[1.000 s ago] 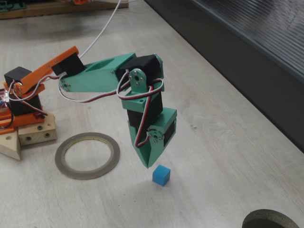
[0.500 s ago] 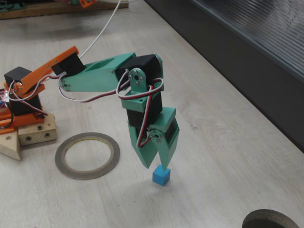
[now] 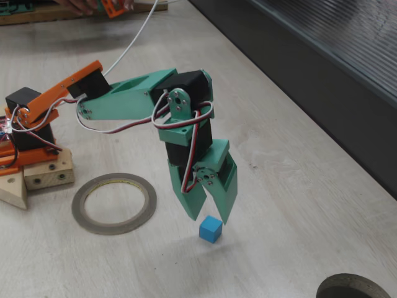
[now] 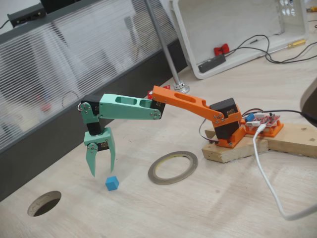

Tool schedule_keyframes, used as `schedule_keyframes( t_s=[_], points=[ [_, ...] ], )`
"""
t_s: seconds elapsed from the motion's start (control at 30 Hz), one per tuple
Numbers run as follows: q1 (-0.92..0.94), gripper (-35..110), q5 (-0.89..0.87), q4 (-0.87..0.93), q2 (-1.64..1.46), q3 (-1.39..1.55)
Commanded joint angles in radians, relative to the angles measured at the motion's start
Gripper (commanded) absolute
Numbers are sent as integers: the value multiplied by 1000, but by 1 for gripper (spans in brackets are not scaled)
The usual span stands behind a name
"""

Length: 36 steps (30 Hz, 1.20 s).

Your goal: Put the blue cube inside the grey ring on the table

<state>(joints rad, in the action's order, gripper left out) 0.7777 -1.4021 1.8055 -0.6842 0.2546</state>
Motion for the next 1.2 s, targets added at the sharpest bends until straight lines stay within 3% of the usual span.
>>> schedule_keyframes(
  t_s=[0.0, 1.17],
  points=[
    [-2, 37, -9, 8, -60, -8],
    [0, 37, -9, 6, 44, -8]
  ],
)
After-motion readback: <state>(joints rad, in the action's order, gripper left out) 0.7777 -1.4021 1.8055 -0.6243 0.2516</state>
